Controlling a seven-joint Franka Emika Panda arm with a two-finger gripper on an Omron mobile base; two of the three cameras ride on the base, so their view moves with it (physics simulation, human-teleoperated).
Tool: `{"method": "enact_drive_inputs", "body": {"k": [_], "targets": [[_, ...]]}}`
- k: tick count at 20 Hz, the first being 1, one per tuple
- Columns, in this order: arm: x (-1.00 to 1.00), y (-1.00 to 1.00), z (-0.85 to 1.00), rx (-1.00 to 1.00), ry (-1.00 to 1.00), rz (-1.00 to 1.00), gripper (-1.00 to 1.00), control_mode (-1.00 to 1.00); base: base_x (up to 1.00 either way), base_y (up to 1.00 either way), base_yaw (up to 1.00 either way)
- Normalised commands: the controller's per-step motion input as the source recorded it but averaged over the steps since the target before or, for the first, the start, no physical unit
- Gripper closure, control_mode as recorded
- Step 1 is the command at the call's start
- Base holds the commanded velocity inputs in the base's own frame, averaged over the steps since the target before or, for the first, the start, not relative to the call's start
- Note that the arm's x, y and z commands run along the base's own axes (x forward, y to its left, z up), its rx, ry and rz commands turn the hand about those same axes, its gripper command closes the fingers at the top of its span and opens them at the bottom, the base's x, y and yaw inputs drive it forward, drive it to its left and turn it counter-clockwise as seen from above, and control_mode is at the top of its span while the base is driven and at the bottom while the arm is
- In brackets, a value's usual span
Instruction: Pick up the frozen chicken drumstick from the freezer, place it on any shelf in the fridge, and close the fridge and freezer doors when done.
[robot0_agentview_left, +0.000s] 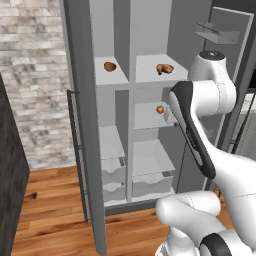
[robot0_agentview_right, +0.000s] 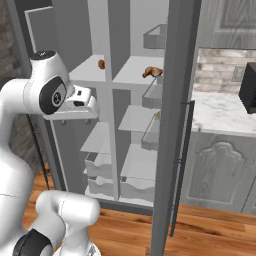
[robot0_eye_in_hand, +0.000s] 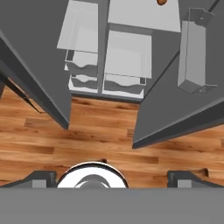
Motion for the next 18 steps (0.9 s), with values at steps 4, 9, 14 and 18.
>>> {"method": "enact_drive_inputs", "body": {"k": [4,9,14,18], "targets": [[-0.57,0.65,0.0,-0.01,-0.29,0.02,-1.0,-1.0,0.0,0.0,0.0],[-0.24,1.0,0.0,-0.12,-0.45,0.0,-1.0,-1.0,0.0,0.0,0.0],[0.0,1.0,0.0,-0.07,-0.48,-0.07,-1.0,-1.0,0.0,0.0,0.0],[0.0,1.0,0.0,-0.05,-0.46,-0.19,-1.0,-1.0,0.0,0.0,0.0]]}}
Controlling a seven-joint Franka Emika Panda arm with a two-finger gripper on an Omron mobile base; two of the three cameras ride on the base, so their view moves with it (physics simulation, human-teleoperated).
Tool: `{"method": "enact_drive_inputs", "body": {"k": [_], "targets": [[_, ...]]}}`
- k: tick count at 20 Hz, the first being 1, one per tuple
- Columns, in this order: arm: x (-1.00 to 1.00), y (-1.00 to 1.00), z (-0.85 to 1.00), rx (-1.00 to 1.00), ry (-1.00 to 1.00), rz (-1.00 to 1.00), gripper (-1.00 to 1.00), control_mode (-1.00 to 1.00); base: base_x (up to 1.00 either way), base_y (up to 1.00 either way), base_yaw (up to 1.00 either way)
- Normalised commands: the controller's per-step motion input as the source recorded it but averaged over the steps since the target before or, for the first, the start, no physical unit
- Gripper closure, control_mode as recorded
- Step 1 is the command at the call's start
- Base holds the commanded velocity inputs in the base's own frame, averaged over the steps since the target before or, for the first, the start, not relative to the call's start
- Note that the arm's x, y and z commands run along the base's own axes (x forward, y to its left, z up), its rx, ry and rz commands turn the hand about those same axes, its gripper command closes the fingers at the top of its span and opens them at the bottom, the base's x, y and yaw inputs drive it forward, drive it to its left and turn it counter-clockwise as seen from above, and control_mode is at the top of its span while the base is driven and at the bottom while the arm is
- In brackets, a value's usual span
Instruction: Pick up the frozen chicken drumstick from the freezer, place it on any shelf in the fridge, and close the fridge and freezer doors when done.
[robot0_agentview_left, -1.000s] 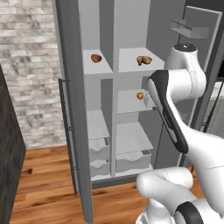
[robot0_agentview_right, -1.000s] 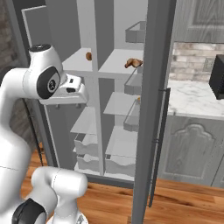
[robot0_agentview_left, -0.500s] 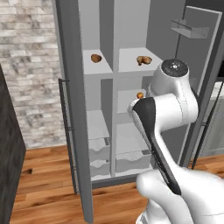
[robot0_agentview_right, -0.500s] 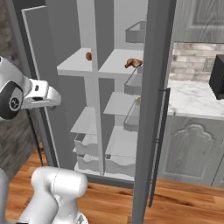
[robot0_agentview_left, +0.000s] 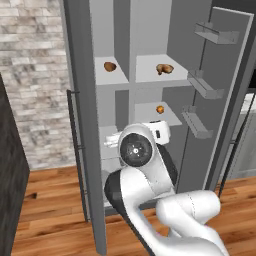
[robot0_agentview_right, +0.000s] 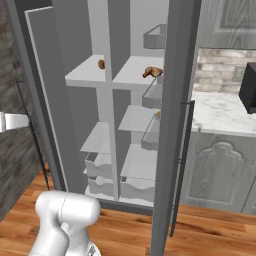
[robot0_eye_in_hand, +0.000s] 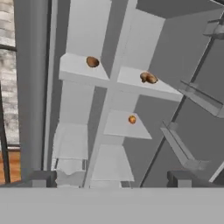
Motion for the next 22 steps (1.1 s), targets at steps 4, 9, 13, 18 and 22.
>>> {"method": "enact_drive_inputs", "body": {"k": [4,9,13,18,22], "targets": [[0.15,1.0,-0.06,-0.02,-0.37,-0.28,-1.0,-1.0,0.0,0.0,0.0],[0.37,1.0,-0.2,0.06,-0.29,-0.38,-1.0,-1.0,0.0,0.0,0.0],[0.34,1.0,-0.03,0.18,-0.22,-0.39,-1.0,-1.0,0.0,0.0,0.0],[0.3,0.8,0.0,0.18,0.0,-0.3,-1.0,-1.0,0.0,0.0,0.0],[0.13,0.15,0.0,0.01,0.03,-0.08,-1.0,-1.0,0.0,0.0,0.0]]}}
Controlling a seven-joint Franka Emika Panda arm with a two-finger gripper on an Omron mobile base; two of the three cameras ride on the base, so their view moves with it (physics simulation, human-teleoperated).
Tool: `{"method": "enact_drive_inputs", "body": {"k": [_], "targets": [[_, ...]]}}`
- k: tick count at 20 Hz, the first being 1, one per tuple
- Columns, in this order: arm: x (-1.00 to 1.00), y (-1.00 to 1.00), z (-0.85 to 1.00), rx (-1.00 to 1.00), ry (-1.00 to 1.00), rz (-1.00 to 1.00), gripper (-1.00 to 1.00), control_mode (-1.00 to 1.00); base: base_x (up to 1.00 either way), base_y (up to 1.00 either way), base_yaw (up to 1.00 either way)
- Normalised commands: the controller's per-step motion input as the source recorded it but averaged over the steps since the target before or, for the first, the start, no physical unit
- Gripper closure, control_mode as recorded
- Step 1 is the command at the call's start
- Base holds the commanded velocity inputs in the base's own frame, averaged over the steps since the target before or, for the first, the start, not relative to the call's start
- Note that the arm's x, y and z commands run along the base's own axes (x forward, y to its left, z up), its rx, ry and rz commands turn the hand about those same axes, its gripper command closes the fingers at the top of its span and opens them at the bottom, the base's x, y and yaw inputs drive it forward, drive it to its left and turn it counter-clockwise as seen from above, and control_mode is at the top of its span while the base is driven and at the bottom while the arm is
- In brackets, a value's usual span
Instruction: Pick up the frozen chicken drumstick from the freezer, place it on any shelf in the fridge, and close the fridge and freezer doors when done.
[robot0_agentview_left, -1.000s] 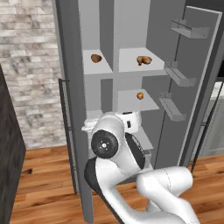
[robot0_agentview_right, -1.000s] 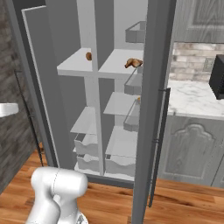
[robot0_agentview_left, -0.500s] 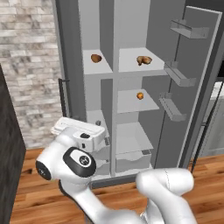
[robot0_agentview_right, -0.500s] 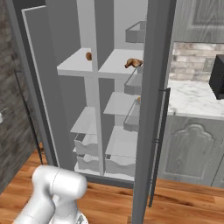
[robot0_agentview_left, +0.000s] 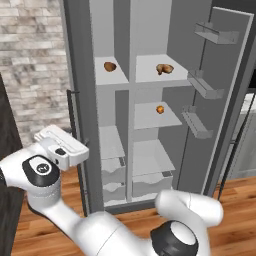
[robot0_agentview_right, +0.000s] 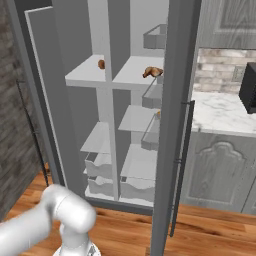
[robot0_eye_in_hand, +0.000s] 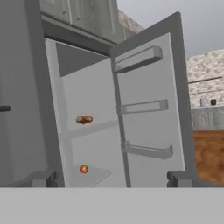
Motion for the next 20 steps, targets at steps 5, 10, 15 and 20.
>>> {"method": "enact_drive_inputs", "body": {"k": [5,10,15,20], "targets": [[0.46,0.1,-0.13,0.0,0.0,0.0,-1.0,-1.0,0.0,0.0,0.0],[0.67,0.0,-0.24,0.0,0.0,0.02,-1.0,-1.0,0.0,0.0,0.0],[0.69,0.01,-0.17,0.01,0.03,0.07,-1.0,-1.0,0.0,0.0,0.0],[0.67,0.15,-0.14,0.0,0.04,0.07,-1.0,-1.0,0.0,0.0,0.0]]}}
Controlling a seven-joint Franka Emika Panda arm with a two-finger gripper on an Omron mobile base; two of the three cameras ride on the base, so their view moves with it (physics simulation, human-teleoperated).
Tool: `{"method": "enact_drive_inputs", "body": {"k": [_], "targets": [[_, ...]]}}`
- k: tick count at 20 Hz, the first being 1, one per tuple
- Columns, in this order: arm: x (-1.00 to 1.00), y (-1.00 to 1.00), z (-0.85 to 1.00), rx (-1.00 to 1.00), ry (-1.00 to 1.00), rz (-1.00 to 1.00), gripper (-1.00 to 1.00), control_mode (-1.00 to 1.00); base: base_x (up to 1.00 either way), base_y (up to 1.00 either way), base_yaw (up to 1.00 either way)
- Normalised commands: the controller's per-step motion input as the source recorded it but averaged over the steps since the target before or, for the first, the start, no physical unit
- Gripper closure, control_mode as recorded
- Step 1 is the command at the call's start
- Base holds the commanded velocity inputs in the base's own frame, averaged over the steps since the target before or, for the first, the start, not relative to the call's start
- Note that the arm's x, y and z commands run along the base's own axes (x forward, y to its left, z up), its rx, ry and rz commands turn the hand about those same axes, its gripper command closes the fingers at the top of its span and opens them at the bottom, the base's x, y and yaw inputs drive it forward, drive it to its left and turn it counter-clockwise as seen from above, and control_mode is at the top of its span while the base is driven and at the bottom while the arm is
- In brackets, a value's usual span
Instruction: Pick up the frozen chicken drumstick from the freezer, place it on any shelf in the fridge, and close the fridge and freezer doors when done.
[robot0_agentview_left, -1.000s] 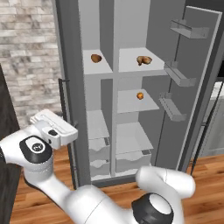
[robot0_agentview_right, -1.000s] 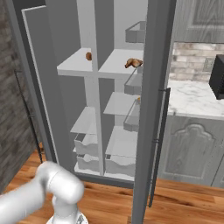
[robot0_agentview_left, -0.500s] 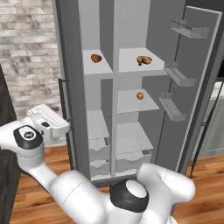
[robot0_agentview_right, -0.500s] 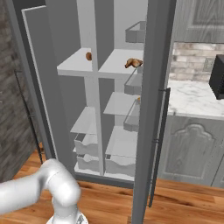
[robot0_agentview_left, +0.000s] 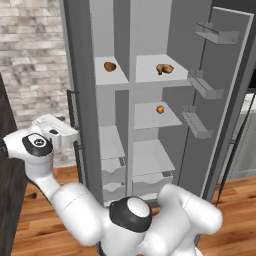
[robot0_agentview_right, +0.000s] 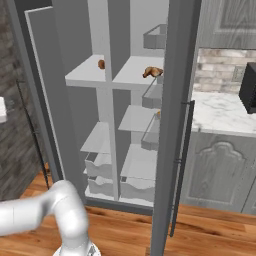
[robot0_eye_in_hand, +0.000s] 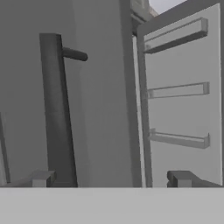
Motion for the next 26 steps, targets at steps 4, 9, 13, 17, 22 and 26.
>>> {"method": "enact_drive_inputs", "body": {"k": [4,9,13,17,22,26], "targets": [[0.59,0.19,-0.11,0.0,0.04,0.03,-1.0,-1.0,0.0,0.0,0.0],[0.55,0.13,-0.09,0.0,0.03,0.0,-1.0,-1.0,0.0,0.0,0.0],[0.33,-0.04,-0.01,0.0,0.05,0.0,-1.0,-1.0,0.0,0.0,0.0],[0.4,-0.17,0.0,0.0,0.06,0.0,-1.0,-1.0,0.0,0.0,0.0],[0.39,-0.39,0.0,0.0,0.06,0.0,-1.0,-1.0,0.0,0.0,0.0],[0.44,-0.66,0.0,0.0,0.03,0.0,-1.0,-1.0,0.0,0.0,0.0]]}}
